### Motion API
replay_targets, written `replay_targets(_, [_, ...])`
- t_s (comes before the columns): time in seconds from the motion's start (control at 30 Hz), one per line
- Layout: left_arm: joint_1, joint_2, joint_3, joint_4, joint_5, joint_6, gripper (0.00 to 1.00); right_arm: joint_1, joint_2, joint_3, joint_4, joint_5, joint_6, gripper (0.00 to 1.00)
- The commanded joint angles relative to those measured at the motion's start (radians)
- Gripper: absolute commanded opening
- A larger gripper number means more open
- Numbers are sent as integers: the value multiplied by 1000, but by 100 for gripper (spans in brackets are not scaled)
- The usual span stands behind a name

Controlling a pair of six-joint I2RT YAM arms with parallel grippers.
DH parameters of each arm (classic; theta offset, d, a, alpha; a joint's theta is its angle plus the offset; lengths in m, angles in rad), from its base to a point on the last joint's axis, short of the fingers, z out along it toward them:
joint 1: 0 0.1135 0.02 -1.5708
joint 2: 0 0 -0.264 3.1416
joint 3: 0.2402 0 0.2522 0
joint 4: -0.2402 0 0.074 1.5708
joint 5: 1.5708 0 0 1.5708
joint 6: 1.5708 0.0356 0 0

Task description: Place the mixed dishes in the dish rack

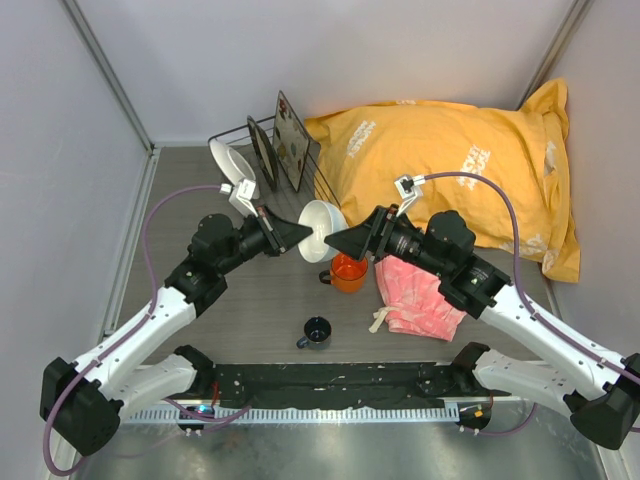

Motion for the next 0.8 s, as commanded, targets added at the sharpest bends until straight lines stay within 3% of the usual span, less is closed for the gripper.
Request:
replay_targets(0.0, [-1, -3, 5, 100, 13, -12, 0, 2, -3, 1, 64, -5, 2, 54])
replay_targets(0.03, [-1, -2, 5, 101, 13, -12, 3, 1, -5, 0, 64, -2, 0, 43])
replay_targets(0.1, [-1, 5, 3, 105, 14, -13, 6, 1, -8, -2, 64, 4, 2, 35])
replay_targets(0.2, [-1, 20, 3, 114, 16, -13, 11, 1, -19, -9, 61, 18, 7, 12])
replay_targets(0.3, [-3, 37, 6, 128, 19, -16, 14, -7, -31, -13, 51, 41, 13, 1])
replay_targets(0.57, [-1, 133, 48, 170, 45, -19, 20, -36, -57, -23, 38, 108, 36, 1])
replay_targets(0.77, [-1, 213, 101, 193, 56, -7, 35, -120, -74, -43, 38, 124, 72, 1])
